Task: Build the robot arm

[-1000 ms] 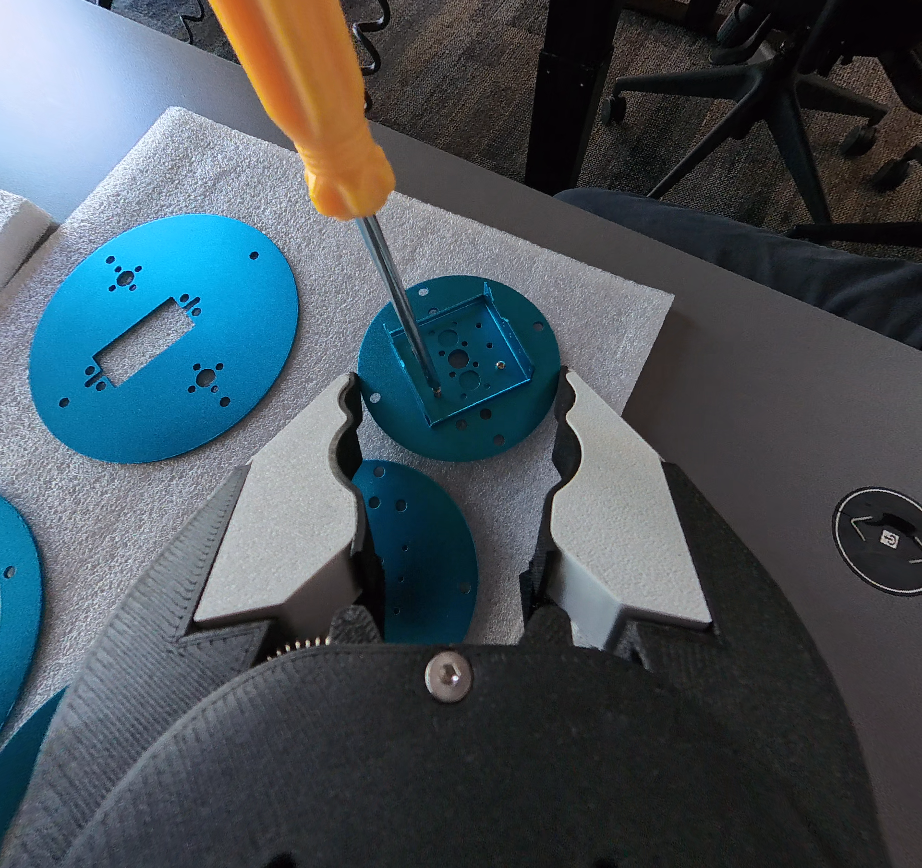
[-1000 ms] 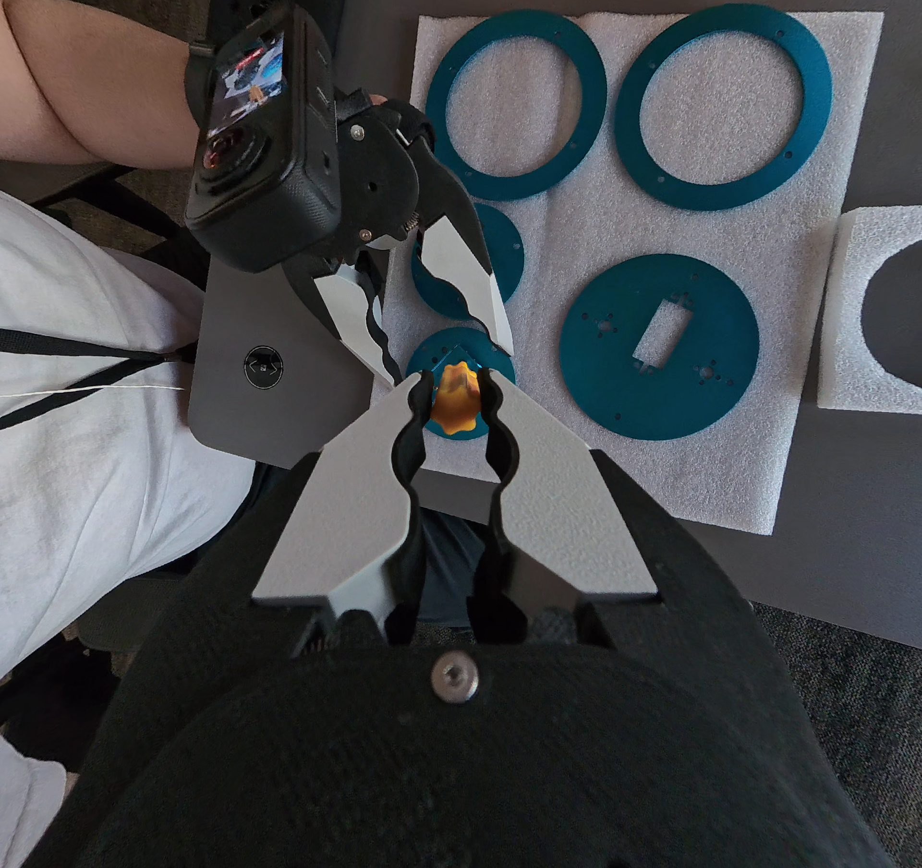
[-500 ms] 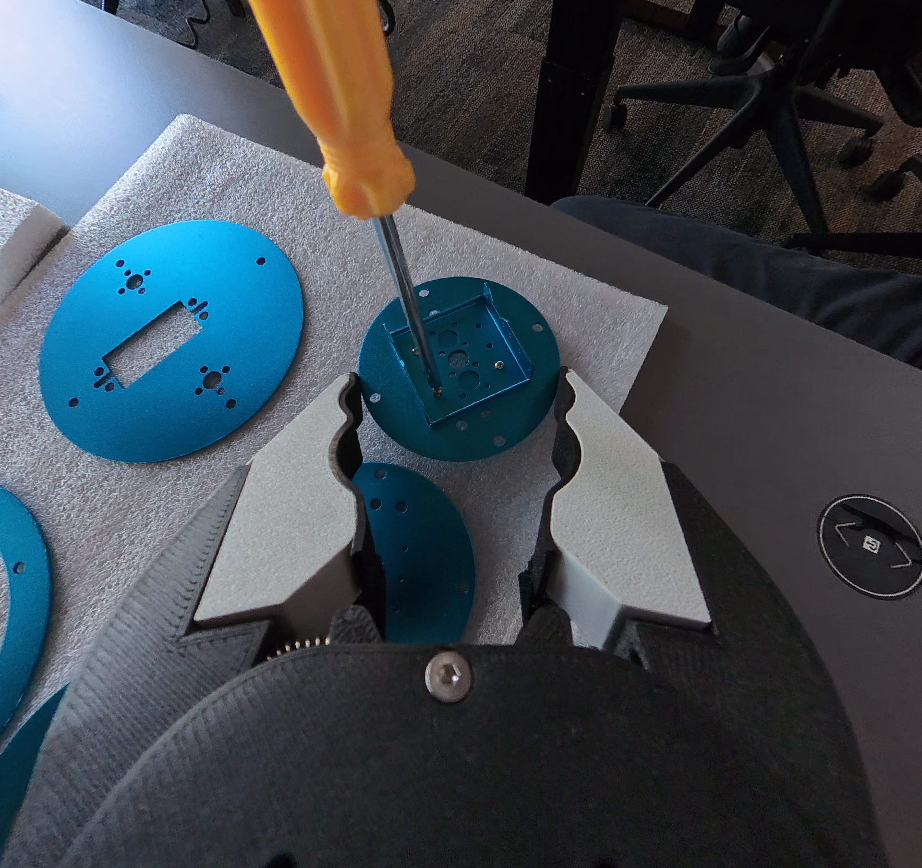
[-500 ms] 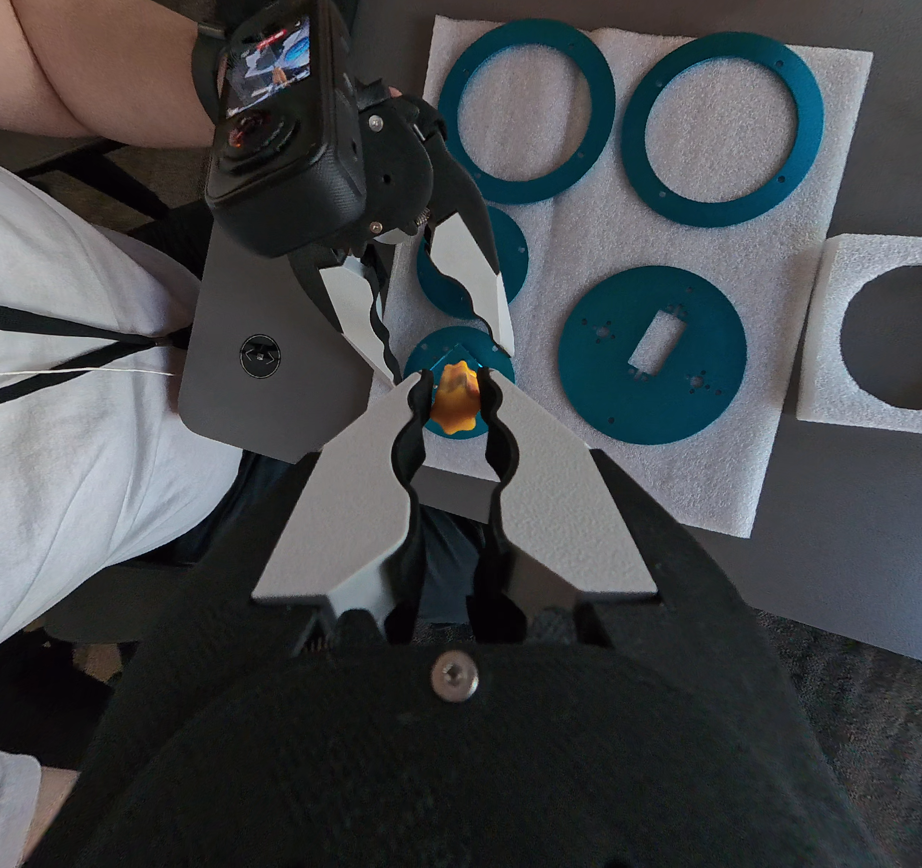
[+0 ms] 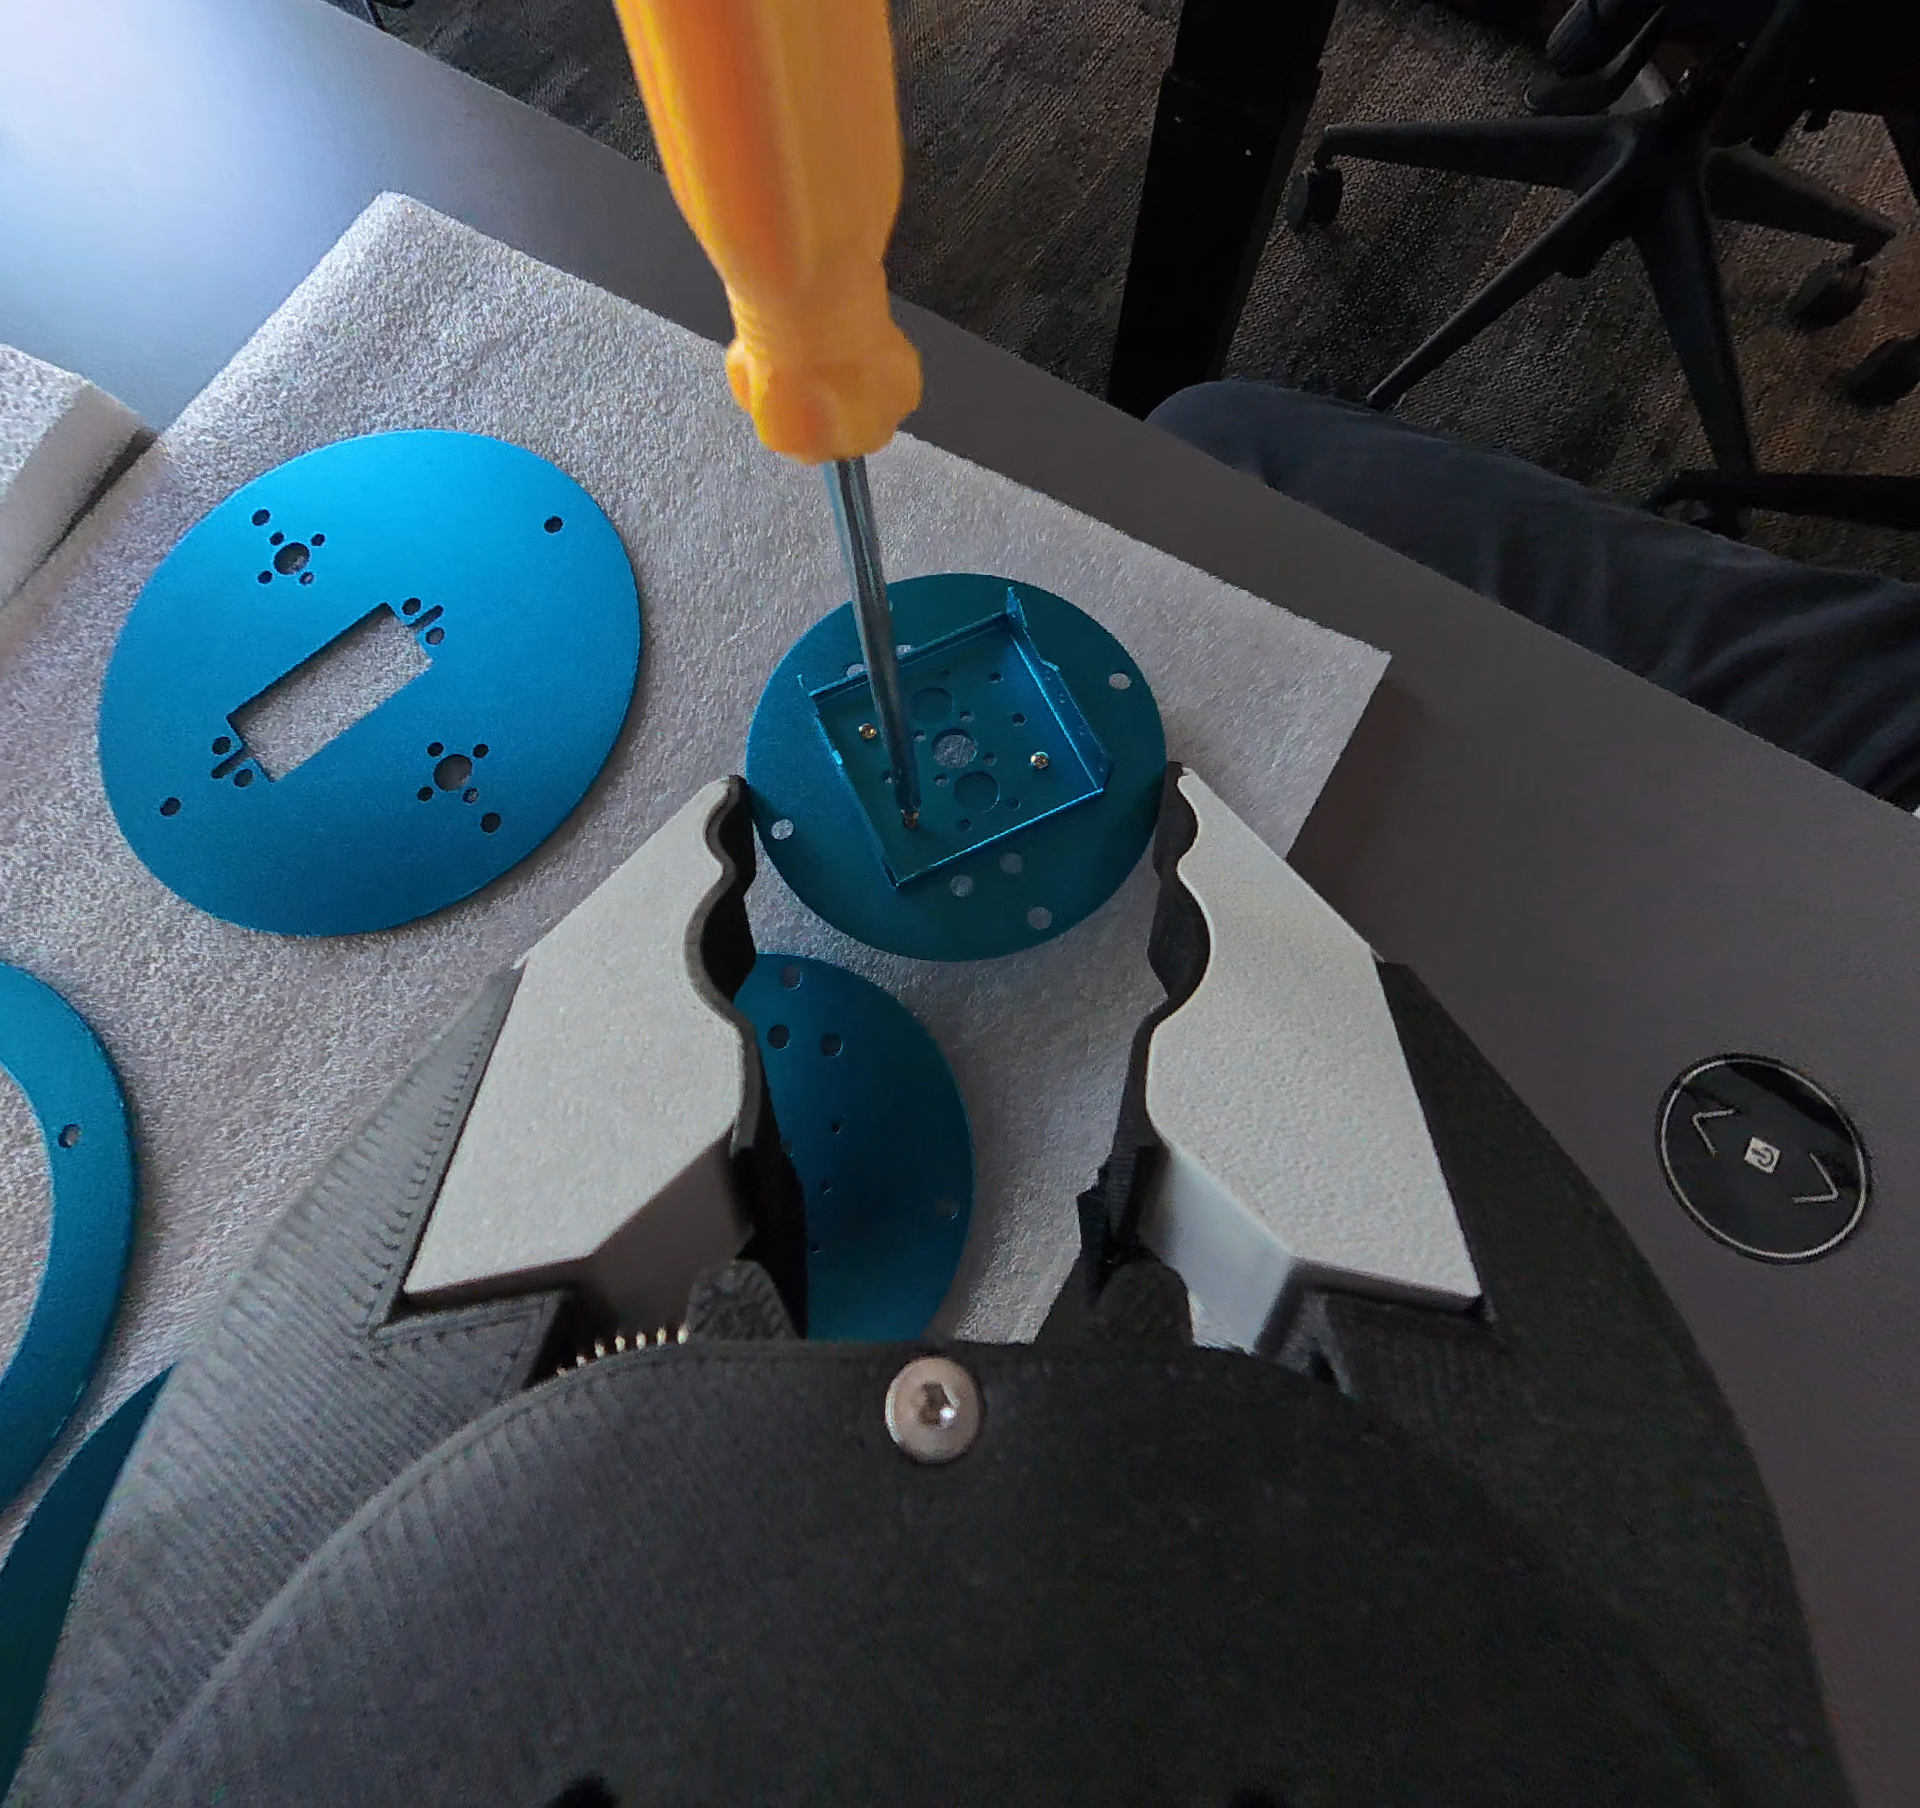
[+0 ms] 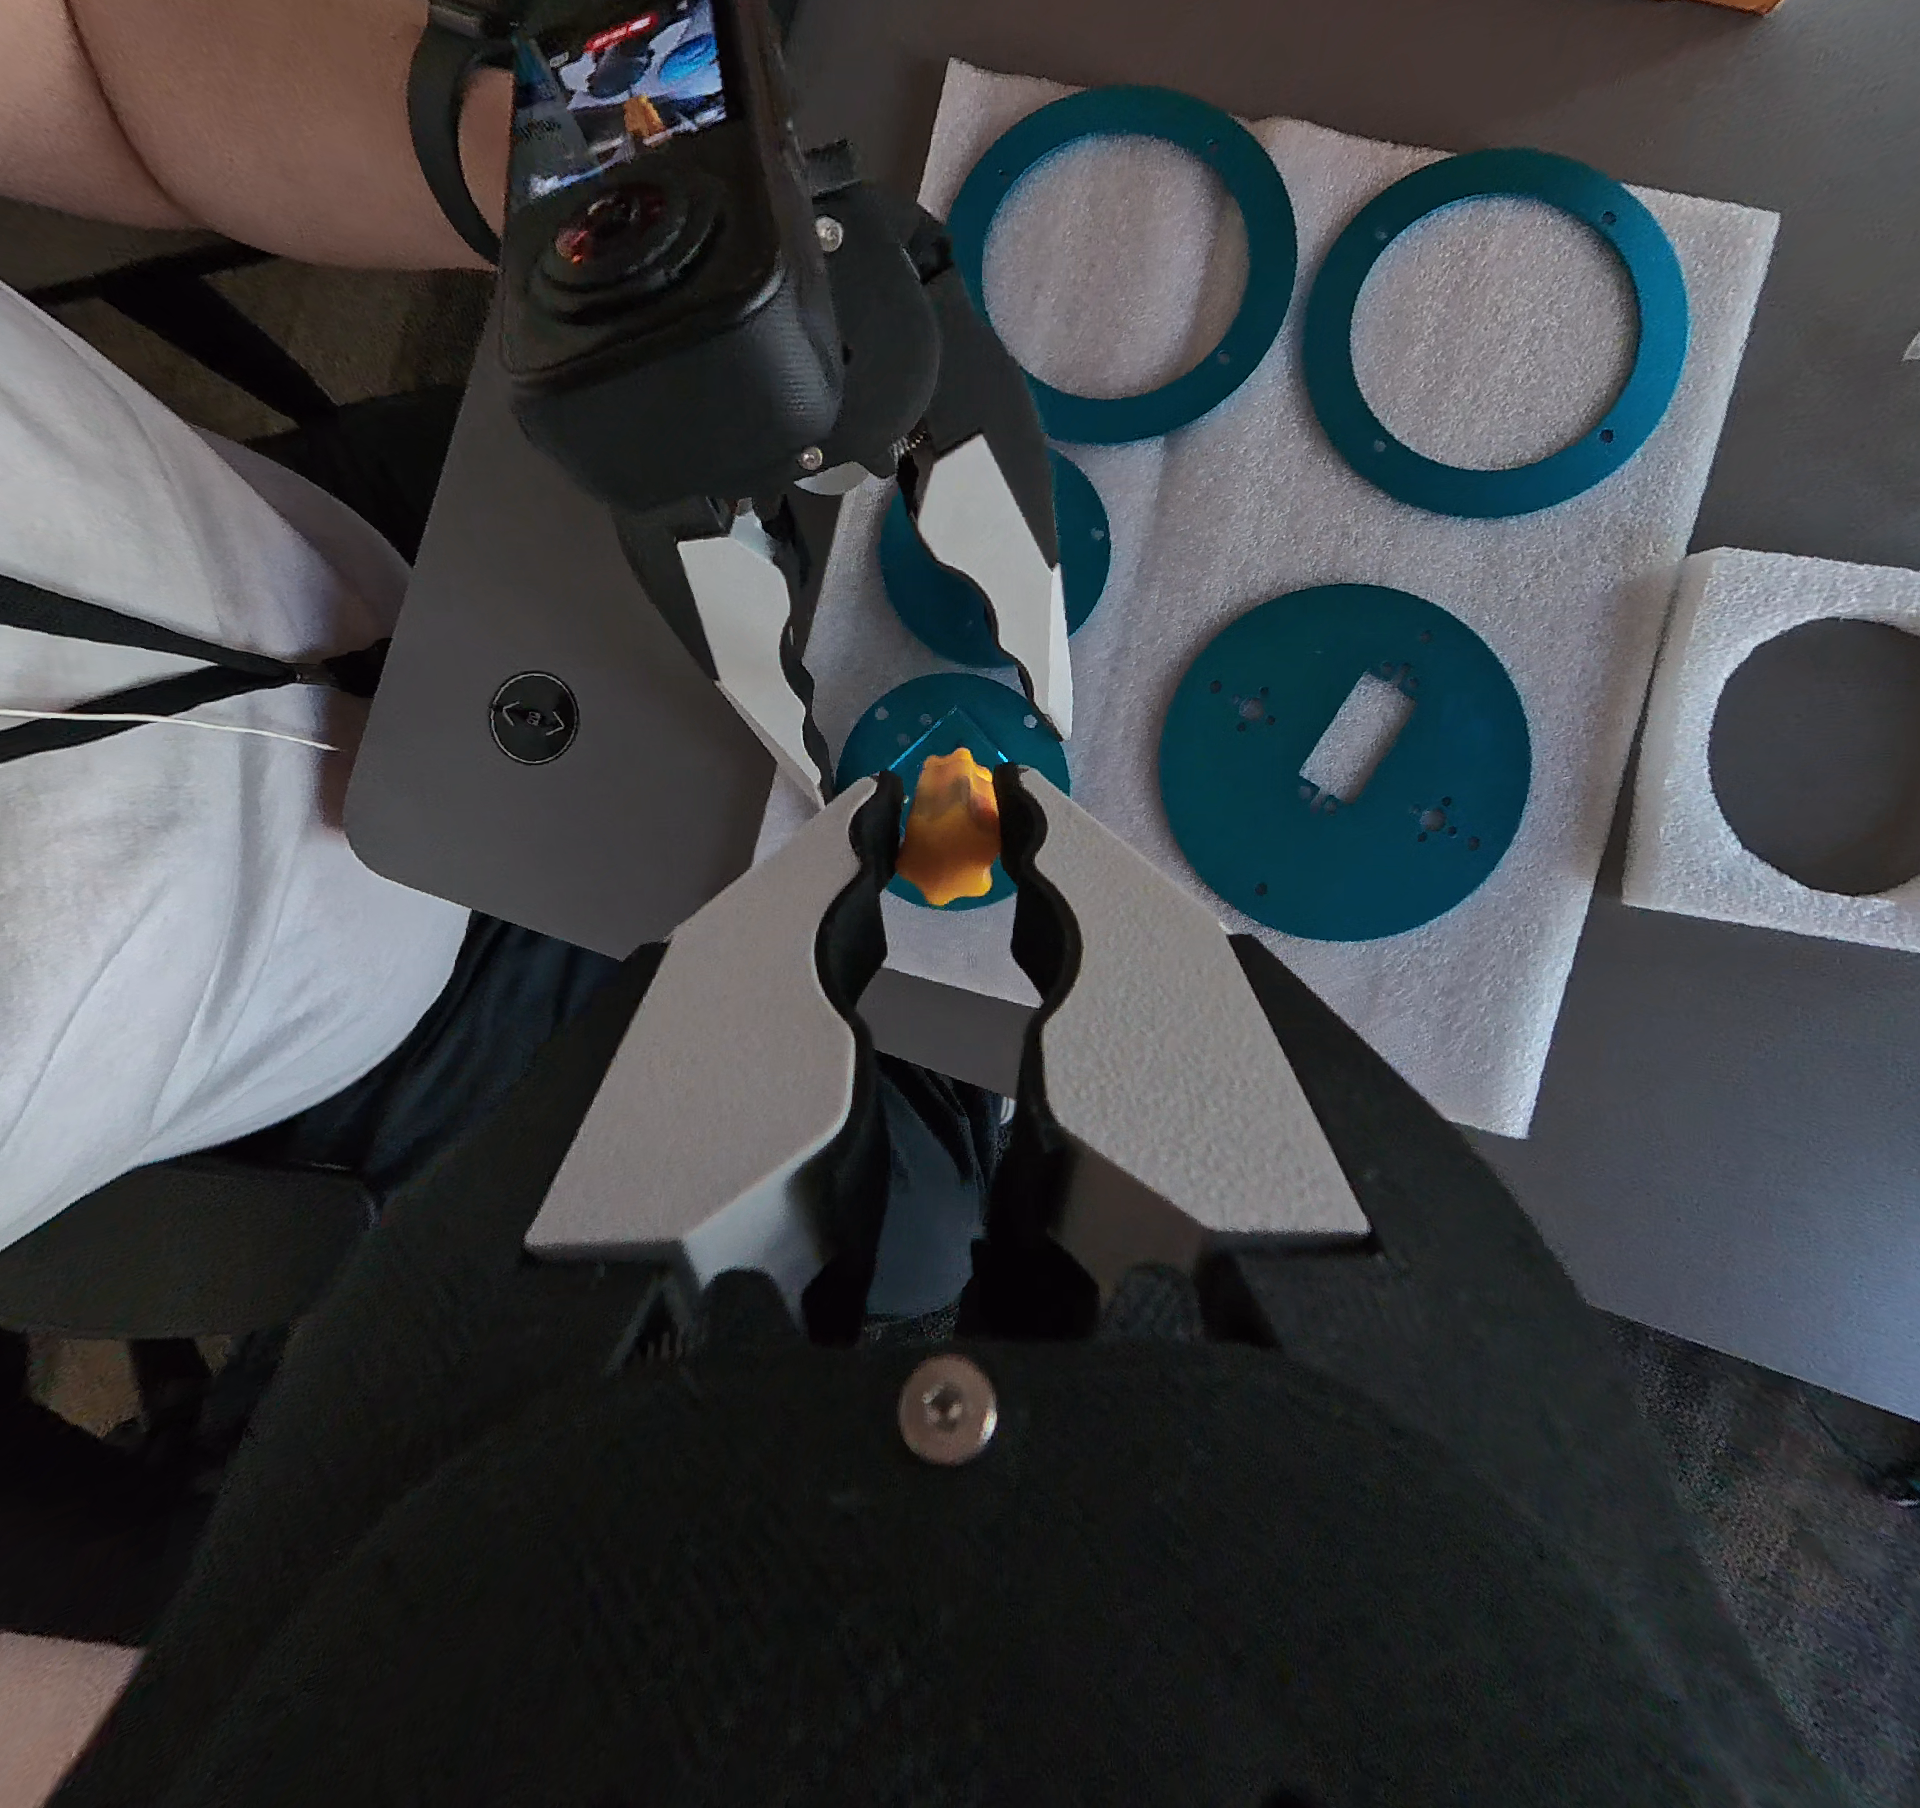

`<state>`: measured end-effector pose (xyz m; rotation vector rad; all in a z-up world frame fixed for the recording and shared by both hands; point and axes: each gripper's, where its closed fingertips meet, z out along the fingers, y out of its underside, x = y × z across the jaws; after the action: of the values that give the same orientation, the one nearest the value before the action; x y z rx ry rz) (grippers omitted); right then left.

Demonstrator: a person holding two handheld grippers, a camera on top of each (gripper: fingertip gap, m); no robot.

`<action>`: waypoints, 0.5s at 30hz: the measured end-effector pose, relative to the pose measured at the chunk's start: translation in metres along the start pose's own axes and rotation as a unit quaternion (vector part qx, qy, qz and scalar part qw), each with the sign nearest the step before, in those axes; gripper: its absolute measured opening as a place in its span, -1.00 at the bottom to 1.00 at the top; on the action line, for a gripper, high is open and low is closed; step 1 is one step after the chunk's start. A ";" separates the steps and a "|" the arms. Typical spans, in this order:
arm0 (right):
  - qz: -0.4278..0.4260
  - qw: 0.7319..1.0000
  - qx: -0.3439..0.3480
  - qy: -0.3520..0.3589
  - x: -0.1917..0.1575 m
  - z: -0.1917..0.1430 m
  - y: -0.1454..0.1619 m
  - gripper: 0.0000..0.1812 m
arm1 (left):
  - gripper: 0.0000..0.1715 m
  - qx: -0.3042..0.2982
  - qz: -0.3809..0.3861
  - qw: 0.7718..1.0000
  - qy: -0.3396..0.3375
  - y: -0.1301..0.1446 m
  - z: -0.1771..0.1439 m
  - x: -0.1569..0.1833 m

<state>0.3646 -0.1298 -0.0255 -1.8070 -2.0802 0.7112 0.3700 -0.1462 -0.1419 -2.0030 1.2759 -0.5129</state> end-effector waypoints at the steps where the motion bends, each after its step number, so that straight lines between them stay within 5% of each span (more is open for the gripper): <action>1: 0.005 1.000 0.002 0.003 0.001 -0.001 0.000 -0.80 | -0.10 -0.003 0.003 1.000 -0.004 -0.001 0.000 0.000; 15: 0.065 0.996 0.022 0.052 -0.001 -0.017 0.004 -0.80 | -0.10 -0.012 0.008 0.999 -0.029 -0.013 -0.004 -0.002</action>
<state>0.3765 -0.1280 -0.0134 -1.9265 -1.8801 0.6748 0.3744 -0.1421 -0.1295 -2.0108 1.2681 -0.4316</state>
